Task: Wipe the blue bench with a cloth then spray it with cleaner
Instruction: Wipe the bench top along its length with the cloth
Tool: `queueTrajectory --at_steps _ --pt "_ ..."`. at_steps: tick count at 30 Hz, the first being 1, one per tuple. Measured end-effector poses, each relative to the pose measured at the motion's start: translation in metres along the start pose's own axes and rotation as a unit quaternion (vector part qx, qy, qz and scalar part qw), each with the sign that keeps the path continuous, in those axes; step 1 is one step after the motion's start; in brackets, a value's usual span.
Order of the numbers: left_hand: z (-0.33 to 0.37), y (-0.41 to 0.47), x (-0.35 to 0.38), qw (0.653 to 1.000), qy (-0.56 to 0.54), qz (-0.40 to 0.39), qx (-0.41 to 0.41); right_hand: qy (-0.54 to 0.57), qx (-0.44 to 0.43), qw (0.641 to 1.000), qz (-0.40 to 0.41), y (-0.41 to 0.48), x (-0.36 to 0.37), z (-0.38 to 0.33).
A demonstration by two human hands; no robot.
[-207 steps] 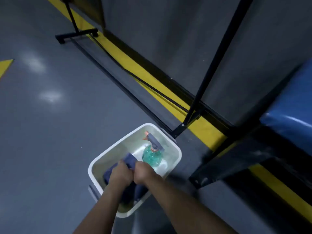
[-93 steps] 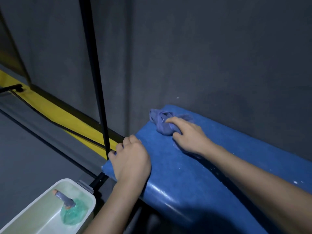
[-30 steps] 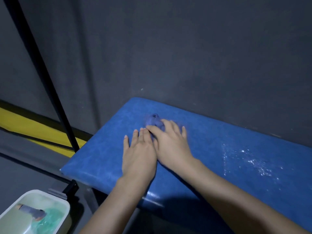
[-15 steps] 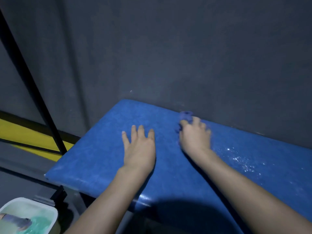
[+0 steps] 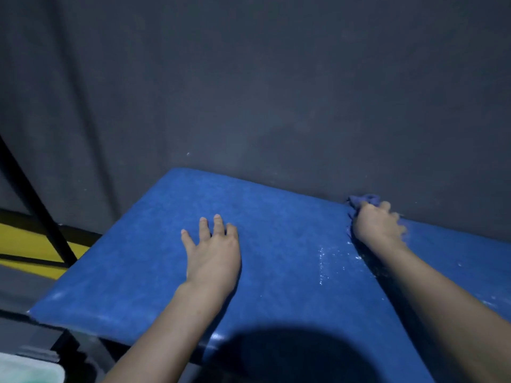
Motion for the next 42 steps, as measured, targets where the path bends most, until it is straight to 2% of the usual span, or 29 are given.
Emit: queueTrajectory --at_steps 2,6,7,10,15,18,19,21,23,25,28,32,34,36,40,42 --pt "0.002 0.0 -0.004 1.0 -0.001 -0.011 -0.007 -0.004 -0.015 1.0 0.017 -0.008 -0.004 -0.019" --pt "0.025 0.004 -0.01 1.0 -0.014 -0.003 0.028 0.009 -0.232 0.971 0.058 -0.054 -0.006 -0.116" --pt "0.033 0.004 -0.006 0.999 -0.024 -0.007 0.046 0.026 -0.254 0.965 0.059 -0.058 -0.005 -0.12" --pt "0.043 0.004 0.006 0.996 -0.044 -0.032 0.067 0.065 -0.203 0.975 0.063 -0.036 -0.01 -0.075" --pt "0.036 0.002 0.003 0.993 -0.047 -0.029 0.1 -0.001 -0.041 0.999 0.031 0.008 -0.008 0.034" --pt "0.037 0.001 0.003 0.992 -0.06 -0.035 0.109 0.022 0.008 1.0 -0.006 0.006 -0.013 0.035" --pt "0.036 0.002 0.004 0.991 -0.07 -0.037 0.106 0.044 -0.014 0.999 -0.005 -0.003 -0.016 0.02" --pt "0.034 0.005 0.006 0.989 -0.099 -0.039 0.1 0.062 -0.114 0.992 0.005 -0.037 -0.017 -0.033" --pt "0.03 0.006 0.006 0.986 -0.128 -0.042 0.093 0.028 -0.222 0.975 0.009 -0.091 -0.009 -0.089" --pt "0.029 0.006 0.006 0.984 -0.145 -0.046 0.091 -0.011 -0.273 0.962 0.027 -0.134 -0.005 -0.114" --pt "0.027 0.006 0.006 0.985 -0.145 -0.037 0.084 -0.011 -0.249 0.967 0.055 -0.125 -0.003 -0.08" --pt "0.027 0.0 0.006 0.986 -0.143 -0.024 0.081 -0.023 -0.111 0.993 0.034 -0.082 -0.006 0.013" --pt "0.034 -0.008 0.009 0.982 -0.154 -0.035 0.104 -0.01 -0.066 0.998 0.016 -0.078 -0.011 0.026" --pt "0.042 -0.012 0.014 0.979 -0.151 -0.051 0.129 0.011 -0.109 0.994 0.022 -0.092 -0.017 -0.003" --pt "0.04 -0.008 0.015 0.974 -0.166 -0.058 0.139 0.023 -0.3 0.953 0.046 -0.17 -0.011 -0.096" --pt "0.035 -0.008 0.01 0.968 -0.195 -0.051 0.152 0.027 -0.311 0.948 0.069 -0.176 -0.01 -0.088"
Point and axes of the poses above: each hand's wrist, its own y-axis towards the middle knuckle, its own x-axis out of the palm, z = x × y, the point moved 10 cm from there along y, towards the middle knuckle, and after that the axes turned 8 degrees about -y, right-handed, at the moved point
